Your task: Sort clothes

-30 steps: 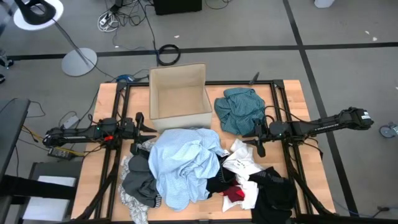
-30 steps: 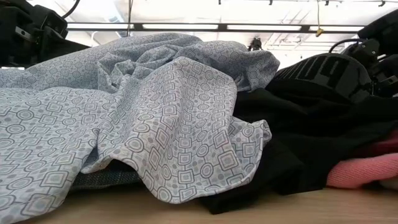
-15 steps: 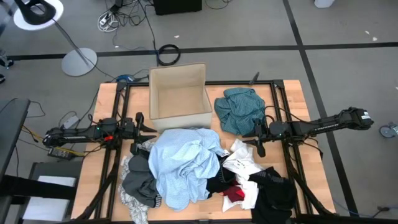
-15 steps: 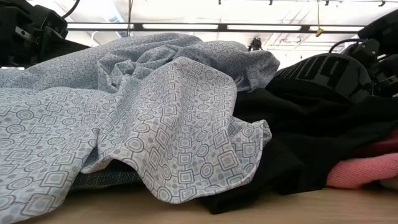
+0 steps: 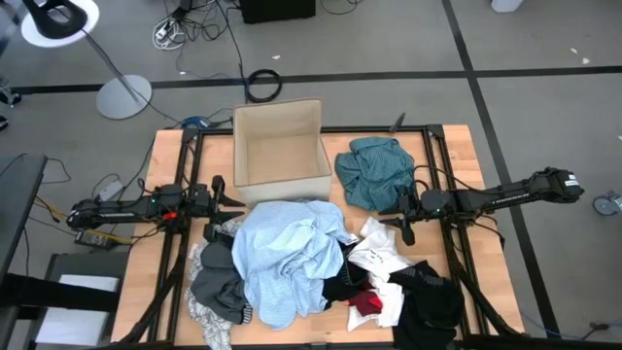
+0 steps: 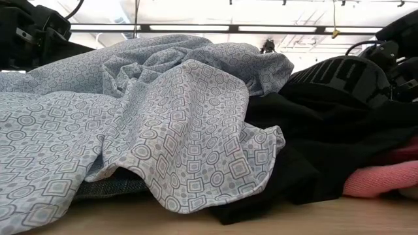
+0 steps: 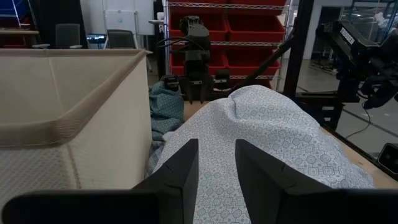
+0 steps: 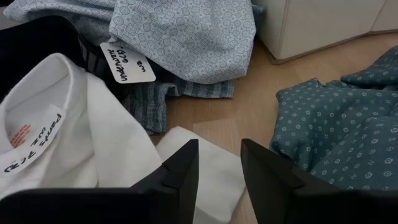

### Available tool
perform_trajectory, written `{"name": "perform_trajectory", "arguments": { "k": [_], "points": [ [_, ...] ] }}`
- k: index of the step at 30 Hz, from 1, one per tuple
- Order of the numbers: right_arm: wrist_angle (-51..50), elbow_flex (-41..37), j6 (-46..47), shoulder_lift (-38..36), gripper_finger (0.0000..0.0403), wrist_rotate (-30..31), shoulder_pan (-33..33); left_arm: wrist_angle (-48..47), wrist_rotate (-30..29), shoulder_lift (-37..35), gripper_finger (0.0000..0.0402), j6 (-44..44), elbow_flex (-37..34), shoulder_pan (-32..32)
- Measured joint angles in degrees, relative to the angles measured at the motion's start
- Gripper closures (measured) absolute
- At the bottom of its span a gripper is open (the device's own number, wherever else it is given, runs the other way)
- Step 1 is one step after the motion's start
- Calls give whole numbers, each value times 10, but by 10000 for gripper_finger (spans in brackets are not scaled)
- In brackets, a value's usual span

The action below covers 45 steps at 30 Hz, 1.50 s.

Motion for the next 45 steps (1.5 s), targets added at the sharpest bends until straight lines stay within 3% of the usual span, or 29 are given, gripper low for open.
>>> {"name": "perform_trajectory", "arguments": {
  "k": [28,33,37,45],
  "points": [
    [0,0,0,0,280,0,0,1,0,0,291,0,0,0],
    [0,0,0,0,280,0,0,37,0,0,291,-2,0,0],
    [0,0,0,0,280,0,0,55,8,0,291,-62,0,0],
    [1,0,0,0,280,0,0,48,2,7,291,-101,18,-2]
  ]
}}
